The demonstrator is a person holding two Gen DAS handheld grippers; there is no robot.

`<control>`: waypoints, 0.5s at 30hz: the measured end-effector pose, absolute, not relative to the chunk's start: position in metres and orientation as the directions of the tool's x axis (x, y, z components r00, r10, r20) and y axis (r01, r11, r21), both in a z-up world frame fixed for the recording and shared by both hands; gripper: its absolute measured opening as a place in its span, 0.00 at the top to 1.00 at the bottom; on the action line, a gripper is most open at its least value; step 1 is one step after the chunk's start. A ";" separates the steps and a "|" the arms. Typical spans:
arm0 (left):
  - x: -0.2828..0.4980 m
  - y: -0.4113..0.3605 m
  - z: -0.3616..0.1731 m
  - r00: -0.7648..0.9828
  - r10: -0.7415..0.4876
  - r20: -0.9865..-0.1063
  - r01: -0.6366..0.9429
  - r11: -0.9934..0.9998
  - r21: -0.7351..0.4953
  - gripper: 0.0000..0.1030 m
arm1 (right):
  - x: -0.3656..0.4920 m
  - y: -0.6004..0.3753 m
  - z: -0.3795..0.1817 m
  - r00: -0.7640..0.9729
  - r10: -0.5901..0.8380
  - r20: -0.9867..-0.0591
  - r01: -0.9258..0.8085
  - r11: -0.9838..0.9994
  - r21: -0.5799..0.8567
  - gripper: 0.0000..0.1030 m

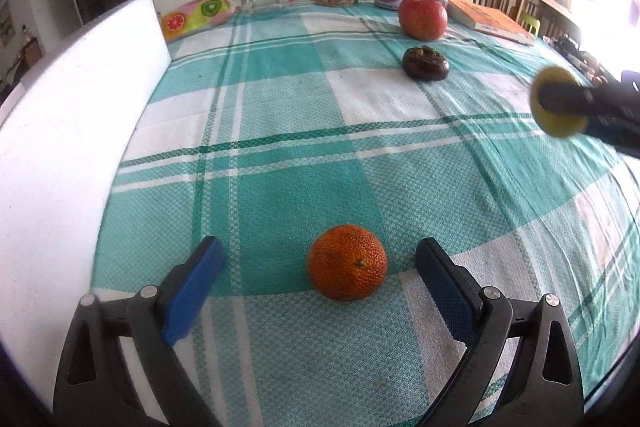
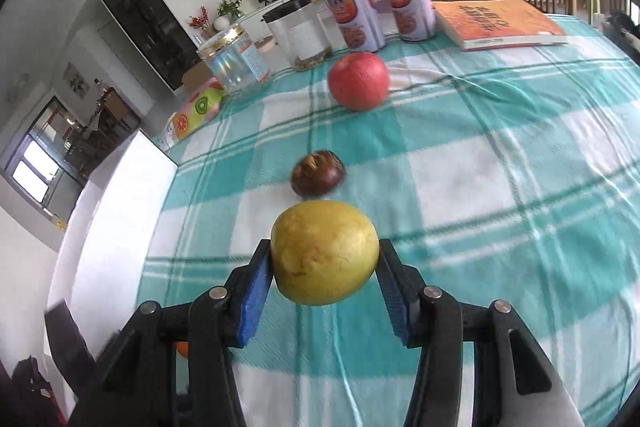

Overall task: Organize fruits
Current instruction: 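Grasp the yellow round fruit with the right tool and lift it, then lower the yellow fruit with the right tool while the left tool grasps the tangerine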

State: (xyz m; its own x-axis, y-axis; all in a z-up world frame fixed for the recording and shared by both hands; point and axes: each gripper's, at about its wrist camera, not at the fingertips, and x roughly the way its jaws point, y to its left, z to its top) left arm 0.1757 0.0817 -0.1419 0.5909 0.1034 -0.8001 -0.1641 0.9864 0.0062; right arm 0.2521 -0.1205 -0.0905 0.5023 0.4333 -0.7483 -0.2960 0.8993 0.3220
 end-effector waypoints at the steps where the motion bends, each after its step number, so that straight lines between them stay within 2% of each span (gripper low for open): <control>1: 0.176 0.082 -0.142 0.591 0.103 -0.800 -0.164 0.986 0.006 0.05 | 0.236 -0.128 -0.094 0.512 0.413 -0.753 -0.288 0.909 0.302 0.50; 6: 0.176 0.082 -0.142 0.591 0.103 -0.800 -0.164 0.986 0.006 0.05 | 0.182 -0.137 -0.113 0.580 0.303 -0.756 -0.262 0.948 0.179 0.50; 11: 0.176 0.081 -0.141 0.591 0.103 -0.800 -0.164 0.986 0.005 0.05 | 0.171 -0.134 -0.126 0.599 0.251 -0.761 -0.270 0.957 0.103 0.49; 12: 0.176 0.082 -0.142 0.591 0.103 -0.800 -0.164 0.986 0.005 0.05 | 0.171 -0.133 -0.127 0.597 0.255 -0.761 -0.277 0.955 0.103 0.44; 13: 0.176 0.082 -0.142 0.591 0.103 -0.800 -0.164 0.986 0.006 0.05 | 0.171 -0.133 -0.128 0.595 0.254 -0.763 -0.280 0.955 0.100 0.31; 15: 0.176 0.081 -0.142 0.591 0.103 -0.800 -0.164 0.986 0.006 0.05 | 0.172 -0.131 -0.130 0.593 0.236 -0.770 -0.270 0.959 0.086 0.18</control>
State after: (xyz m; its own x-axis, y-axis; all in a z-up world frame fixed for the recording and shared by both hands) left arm 0.1757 0.0815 -0.1417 0.5911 0.1030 -0.8000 -0.1643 0.9864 0.0056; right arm 0.1722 -0.1313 -0.1296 0.5926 0.2360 -0.7701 -0.2700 0.9590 0.0862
